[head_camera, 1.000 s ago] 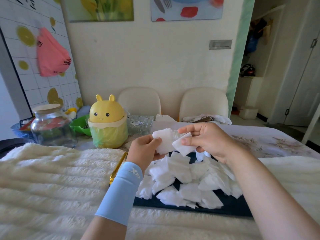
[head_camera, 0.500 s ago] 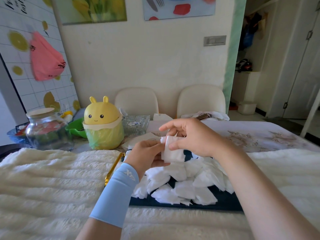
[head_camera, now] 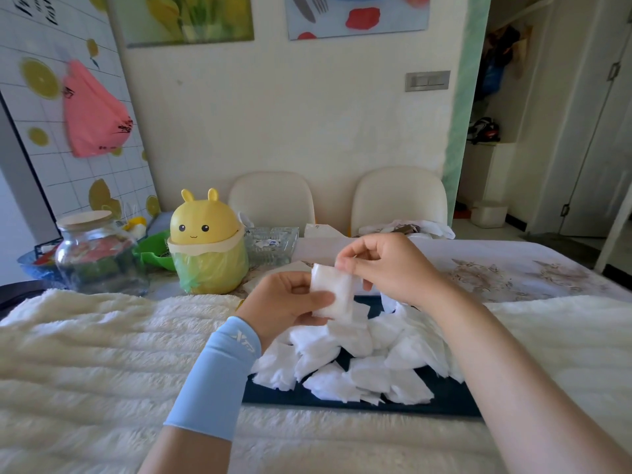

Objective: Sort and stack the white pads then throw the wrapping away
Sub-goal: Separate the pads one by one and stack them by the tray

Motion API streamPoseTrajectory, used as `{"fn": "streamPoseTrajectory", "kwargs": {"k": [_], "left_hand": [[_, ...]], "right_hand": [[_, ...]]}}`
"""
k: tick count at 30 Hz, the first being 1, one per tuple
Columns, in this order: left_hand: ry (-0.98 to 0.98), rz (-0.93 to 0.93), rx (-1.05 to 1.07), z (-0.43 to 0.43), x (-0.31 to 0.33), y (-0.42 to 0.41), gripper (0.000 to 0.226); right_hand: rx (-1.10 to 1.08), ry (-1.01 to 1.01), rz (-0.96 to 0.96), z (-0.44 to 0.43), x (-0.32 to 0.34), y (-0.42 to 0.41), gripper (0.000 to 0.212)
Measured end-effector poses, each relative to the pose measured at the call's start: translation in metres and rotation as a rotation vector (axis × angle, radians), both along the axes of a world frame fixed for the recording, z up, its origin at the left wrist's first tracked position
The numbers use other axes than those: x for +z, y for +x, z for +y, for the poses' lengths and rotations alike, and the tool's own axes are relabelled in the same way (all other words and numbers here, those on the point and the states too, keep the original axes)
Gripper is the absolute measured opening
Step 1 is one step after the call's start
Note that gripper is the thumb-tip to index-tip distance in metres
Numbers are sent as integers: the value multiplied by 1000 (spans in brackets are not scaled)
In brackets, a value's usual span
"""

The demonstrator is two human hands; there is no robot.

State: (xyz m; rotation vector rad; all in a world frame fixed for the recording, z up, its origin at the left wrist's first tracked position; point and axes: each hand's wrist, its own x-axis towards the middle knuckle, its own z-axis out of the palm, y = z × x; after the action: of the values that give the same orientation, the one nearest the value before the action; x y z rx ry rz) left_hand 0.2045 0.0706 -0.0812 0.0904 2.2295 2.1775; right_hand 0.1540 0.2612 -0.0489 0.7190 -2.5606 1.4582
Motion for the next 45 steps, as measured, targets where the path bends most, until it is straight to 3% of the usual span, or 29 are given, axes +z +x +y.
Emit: {"fn": "streamPoseTrajectory", "kwargs": {"k": [2,4,8,11,13,16,18,21,24,28,38,45], "left_hand": [[74,-14,117,-6,0,-3,19],[183,-28,235,-11,1,-5,16],[341,-50,331,-12,5,-6,8],[338,-53,345,-9,6,-5,9],[313,-53,348,-8,4,-6,9],[273,-54,369,-8,2,-9,9],[244,-43,402,-9,0,-10,7],[277,-29,441,-8,-1,-10,7],[334,-49,416,-5,0,-9,4],[411,-71,309,4,1,-6,12],[362,-61,145,9,5,-2,22],[373,-70,115,9,5,-3,26]], "right_hand": [[-93,153,105,1,-4,-3,2],[-69,312,77,2,-5,-1,6],[23,690,-26,-5,-12,3,39],[17,746,-43,-13,-22,3,30],[7,722,-41,-15,-24,3,14],[-31,644,-9,-9,-19,1,51],[-80,525,-4,-3,-15,-2,54],[-111,15,-116,4,-6,-5,19],[3,-354,-336,7,5,-3,17],[76,-348,-414,-2,7,7,18],[-84,-118,-262,-17,0,10,10],[-137,-196,-336,-19,-3,7,24]]}}
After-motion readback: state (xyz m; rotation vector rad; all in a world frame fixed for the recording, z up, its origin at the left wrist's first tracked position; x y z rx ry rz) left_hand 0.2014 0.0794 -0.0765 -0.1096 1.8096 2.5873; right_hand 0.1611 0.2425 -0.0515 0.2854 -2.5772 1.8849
